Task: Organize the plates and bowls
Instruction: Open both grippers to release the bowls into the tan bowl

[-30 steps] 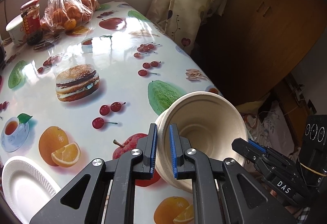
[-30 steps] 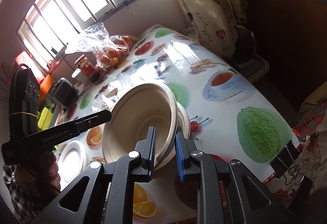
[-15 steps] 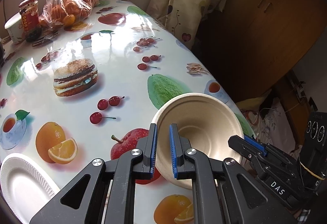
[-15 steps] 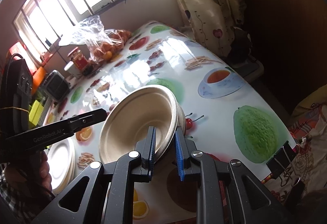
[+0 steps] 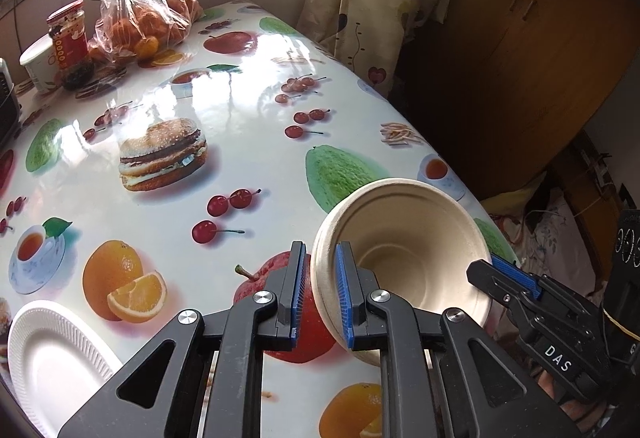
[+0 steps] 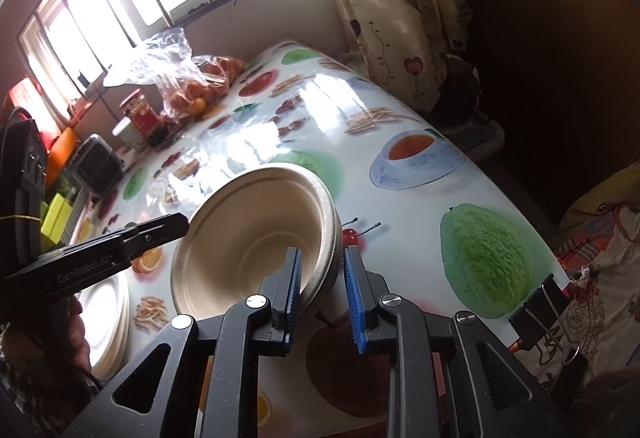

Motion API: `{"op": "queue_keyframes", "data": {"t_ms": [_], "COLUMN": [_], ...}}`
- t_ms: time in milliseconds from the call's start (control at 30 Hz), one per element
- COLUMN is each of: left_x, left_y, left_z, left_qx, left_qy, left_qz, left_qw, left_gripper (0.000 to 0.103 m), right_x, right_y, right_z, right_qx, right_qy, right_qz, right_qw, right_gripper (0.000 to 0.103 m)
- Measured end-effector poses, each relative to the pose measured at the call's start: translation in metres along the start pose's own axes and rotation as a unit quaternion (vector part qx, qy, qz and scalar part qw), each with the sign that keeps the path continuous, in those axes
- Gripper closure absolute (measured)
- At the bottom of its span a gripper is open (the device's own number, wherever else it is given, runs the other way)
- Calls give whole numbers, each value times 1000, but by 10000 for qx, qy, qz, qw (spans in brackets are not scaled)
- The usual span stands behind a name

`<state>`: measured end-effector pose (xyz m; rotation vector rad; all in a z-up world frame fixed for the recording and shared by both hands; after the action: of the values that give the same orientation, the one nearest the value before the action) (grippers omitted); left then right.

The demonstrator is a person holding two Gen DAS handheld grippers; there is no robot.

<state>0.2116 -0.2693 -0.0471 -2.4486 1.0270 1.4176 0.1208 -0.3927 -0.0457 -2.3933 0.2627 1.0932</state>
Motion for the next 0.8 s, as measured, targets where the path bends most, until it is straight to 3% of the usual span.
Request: {"op": "queue_keyframes", "data": {"t_ms": [100, 233, 567, 800], "left_x": [-2, -3, -8, -10], "left_y": [0, 2, 4, 5], "left_z": [0, 1, 0, 2], "left_qx": [92, 92, 228, 343], "left_qy": [73, 121, 274, 371], "left_qz": [-128, -78, -262, -499], "left_qw": [9998, 9999, 9990, 9975], "left_gripper": [86, 73, 66, 65], "right_x": [-2, -3, -3, -3], "right_y": [1, 1, -2, -2], "right_z": [0, -2, -5, -9], "right_qx": [-38, -26, -23, -60], "right_qy": [78, 144, 242, 344], "right_qz": [69, 52, 22, -35], "right_qw": [9999, 9999, 9997, 9994], "right_gripper": [73, 68, 60, 52]}}
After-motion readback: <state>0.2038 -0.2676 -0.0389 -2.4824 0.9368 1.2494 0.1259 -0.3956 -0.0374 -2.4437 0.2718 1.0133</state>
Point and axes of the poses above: each gripper's, at about its wrist camera, not at the fingertips, and x roughly the way its jaws point, y to its right, z to its underside, the point moved 10 cm from there along x, roughly the way its jaws point, and after that the axes turned 5 degrees about x, right-handed, at the moved point
